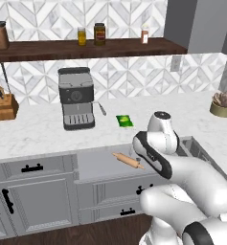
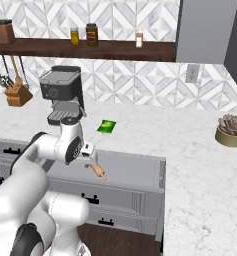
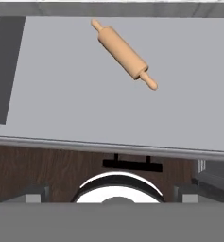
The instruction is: Pick the rolling pin from the drawer and place it on the counter.
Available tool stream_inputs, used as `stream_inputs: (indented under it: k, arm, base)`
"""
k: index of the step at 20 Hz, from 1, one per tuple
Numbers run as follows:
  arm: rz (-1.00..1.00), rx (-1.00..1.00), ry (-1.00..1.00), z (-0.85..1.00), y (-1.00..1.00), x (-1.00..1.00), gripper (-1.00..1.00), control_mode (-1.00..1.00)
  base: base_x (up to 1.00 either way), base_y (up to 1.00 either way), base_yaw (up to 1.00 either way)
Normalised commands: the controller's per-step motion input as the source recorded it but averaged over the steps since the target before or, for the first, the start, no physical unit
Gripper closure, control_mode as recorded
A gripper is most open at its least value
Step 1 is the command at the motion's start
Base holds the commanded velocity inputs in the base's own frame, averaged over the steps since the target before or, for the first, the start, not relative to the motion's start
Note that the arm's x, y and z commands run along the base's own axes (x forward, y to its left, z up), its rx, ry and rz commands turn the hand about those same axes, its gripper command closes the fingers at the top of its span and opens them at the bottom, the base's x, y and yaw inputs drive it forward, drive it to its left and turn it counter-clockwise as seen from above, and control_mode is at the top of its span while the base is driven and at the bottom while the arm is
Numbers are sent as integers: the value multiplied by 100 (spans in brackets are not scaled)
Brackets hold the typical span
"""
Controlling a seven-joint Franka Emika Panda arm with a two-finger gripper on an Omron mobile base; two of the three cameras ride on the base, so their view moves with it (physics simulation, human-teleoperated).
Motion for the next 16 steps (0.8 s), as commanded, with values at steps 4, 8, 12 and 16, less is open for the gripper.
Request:
stream_inputs:
  k: [4,8,12,16]
  arm:
    - [4,0,3,-26,0,16,-100,-100]
    - [1,0,0,-35,0,37,-100,-100]
    - [0,-2,1,-59,0,18,-100,-100]
    - [0,-1,7,-57,0,7,-100,-100]
  base:
    - [0,0,0]
    - [0,0,0]
    - [0,0,0]
    - [0,0,0]
